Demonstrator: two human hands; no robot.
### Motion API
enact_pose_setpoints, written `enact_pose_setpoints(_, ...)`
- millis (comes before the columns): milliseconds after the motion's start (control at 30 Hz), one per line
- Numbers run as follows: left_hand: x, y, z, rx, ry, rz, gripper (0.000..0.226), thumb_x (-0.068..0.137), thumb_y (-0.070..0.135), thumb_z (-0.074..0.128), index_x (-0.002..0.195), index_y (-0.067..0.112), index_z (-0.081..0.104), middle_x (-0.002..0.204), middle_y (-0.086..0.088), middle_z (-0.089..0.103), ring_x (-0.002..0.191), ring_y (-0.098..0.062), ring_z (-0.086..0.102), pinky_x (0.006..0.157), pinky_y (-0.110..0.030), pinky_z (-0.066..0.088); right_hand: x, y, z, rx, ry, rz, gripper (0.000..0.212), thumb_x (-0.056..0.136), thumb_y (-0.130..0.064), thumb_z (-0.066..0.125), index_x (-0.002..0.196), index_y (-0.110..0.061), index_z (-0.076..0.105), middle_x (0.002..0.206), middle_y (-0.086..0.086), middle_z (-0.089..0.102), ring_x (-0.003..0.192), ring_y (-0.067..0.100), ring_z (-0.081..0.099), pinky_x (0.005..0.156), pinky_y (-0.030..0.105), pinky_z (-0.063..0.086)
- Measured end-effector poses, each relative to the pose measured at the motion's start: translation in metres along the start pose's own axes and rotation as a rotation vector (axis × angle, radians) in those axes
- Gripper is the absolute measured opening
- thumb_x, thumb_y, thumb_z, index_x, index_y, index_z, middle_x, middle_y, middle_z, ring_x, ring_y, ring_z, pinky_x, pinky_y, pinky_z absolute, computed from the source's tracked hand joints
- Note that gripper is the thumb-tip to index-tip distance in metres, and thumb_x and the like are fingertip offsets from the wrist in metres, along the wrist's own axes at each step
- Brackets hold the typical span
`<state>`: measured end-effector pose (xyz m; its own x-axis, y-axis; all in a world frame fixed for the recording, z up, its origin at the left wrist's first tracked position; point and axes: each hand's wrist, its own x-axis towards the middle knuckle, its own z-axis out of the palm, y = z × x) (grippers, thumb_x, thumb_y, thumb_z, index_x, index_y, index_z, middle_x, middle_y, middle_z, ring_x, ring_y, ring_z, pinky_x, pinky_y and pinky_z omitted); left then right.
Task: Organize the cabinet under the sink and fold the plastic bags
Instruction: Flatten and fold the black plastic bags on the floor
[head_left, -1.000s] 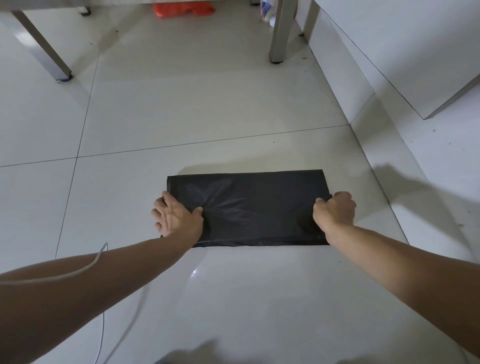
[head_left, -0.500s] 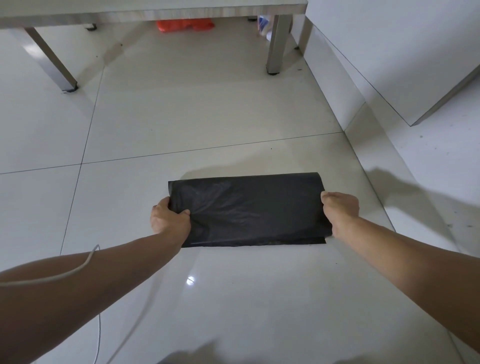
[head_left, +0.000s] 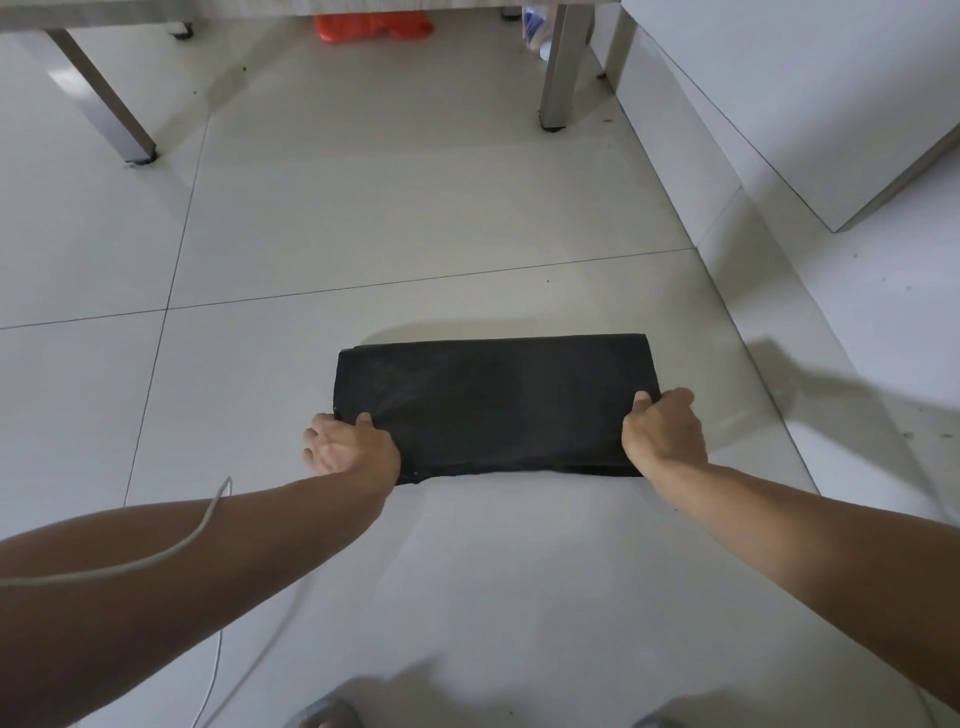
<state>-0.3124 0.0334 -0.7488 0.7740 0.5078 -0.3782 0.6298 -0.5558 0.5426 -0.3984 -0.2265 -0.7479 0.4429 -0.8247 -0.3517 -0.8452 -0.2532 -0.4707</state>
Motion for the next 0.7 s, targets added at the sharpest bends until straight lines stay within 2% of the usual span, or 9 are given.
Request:
enact_pose_setpoints(100, 0.000, 0.000, -0.001, -0.086, -0.083, -0.010, 0.028, 0.096, 0.007, 0.046, 0.124, 0.004, 0.047, 0.111, -0.013, 0.054, 0.099, -0.032, 0.056, 0.091, -0.047, 0.050, 0.001, 0.006, -0.002, 0.048, 0.013, -0.072, 0.020, 0.103, -0.021, 0.037, 0.113, -0.005, 0.046, 0.095, 0.010, 0.052, 0.077, 0.025, 0.050, 0.066, 0.034, 0.039)
enact_pose_setpoints(233, 0.003, -0.002, -0.010, -0.068, -0.107, 0.043, 0.026, 0.095, 0.000, 0.041, 0.119, 0.003, 0.050, 0.100, -0.013, 0.052, 0.085, -0.026, 0.050, 0.073, -0.034, 0.044, 0.006, 0.018, -0.010, -0.034, 0.018, -0.191, 0.012, 0.102, -0.017, 0.038, 0.098, -0.010, 0.047, 0.082, 0.006, 0.053, 0.075, 0.028, 0.053, 0.063, 0.035, 0.040)
enact_pose_setpoints(333, 0.004, -0.003, -0.011, -0.052, -0.116, 0.056, 0.027, 0.092, -0.002, 0.043, 0.118, 0.004, 0.050, 0.099, -0.012, 0.052, 0.086, -0.028, 0.052, 0.071, -0.035, 0.046, 0.013, 0.022, -0.013, -0.175, 0.021, -0.230, 0.012, 0.099, -0.018, 0.041, 0.094, -0.013, 0.050, 0.089, 0.010, 0.060, 0.082, 0.034, 0.055, 0.072, 0.040, 0.046)
enact_pose_setpoints(400, 0.002, -0.003, -0.008, 0.010, -0.053, 0.093, 0.037, 0.084, -0.006, 0.045, 0.119, 0.008, 0.047, 0.114, -0.012, 0.052, 0.102, -0.031, 0.051, 0.085, -0.041, 0.046, 0.013, 0.020, -0.012, -0.254, 0.077, -0.248, 0.010, 0.096, -0.019, 0.048, 0.101, -0.011, 0.053, 0.104, 0.013, 0.059, 0.097, 0.036, 0.054, 0.082, 0.043, 0.045)
enact_pose_setpoints(467, -0.003, 0.000, -0.007, 0.106, 0.066, 0.248, 0.055, 0.076, -0.006, 0.050, 0.129, 0.011, 0.042, 0.136, -0.011, 0.040, 0.124, -0.031, 0.037, 0.103, -0.040, 0.031, 0.010, 0.017, -0.011, -0.241, 0.172, -0.317, 0.026, 0.088, -0.012, 0.057, 0.113, -0.008, 0.050, 0.121, 0.014, 0.050, 0.113, 0.037, 0.046, 0.090, 0.046, 0.039)
enact_pose_setpoints(533, -0.008, 0.004, -0.007, 0.152, 0.051, 0.553, 0.066, 0.076, 0.006, 0.052, 0.139, 0.012, 0.033, 0.151, -0.010, 0.024, 0.138, -0.029, 0.023, 0.113, -0.041, 0.018, 0.005, 0.011, -0.011, -0.212, 0.248, -0.523, 0.042, 0.082, -0.008, 0.060, 0.122, -0.007, 0.048, 0.133, 0.014, 0.045, 0.124, 0.036, 0.041, 0.097, 0.048, 0.035)
enact_pose_setpoints(633, -0.005, 0.013, -0.002, 0.407, -0.048, 0.992, 0.072, 0.088, 0.041, 0.037, 0.152, 0.016, 0.014, 0.161, -0.010, 0.000, 0.148, -0.029, 0.000, 0.119, -0.045, 0.001, 0.004, -0.002, -0.007, -0.324, 0.192, -0.816, 0.049, 0.091, -0.031, 0.057, 0.134, -0.011, 0.047, 0.149, 0.012, 0.038, 0.138, 0.035, 0.032, 0.110, 0.050, 0.028)
enact_pose_setpoints(700, 0.002, 0.015, 0.008, 0.601, -0.094, 1.136, 0.080, 0.091, 0.064, 0.020, 0.154, 0.020, 0.002, 0.161, -0.009, -0.013, 0.148, -0.030, -0.012, 0.119, -0.050, -0.006, 0.007, -0.008, -0.001, -0.496, 0.081, -0.880, 0.062, 0.095, -0.054, 0.041, 0.146, -0.020, 0.035, 0.157, 0.010, 0.025, 0.144, 0.035, 0.021, 0.115, 0.053, 0.020)
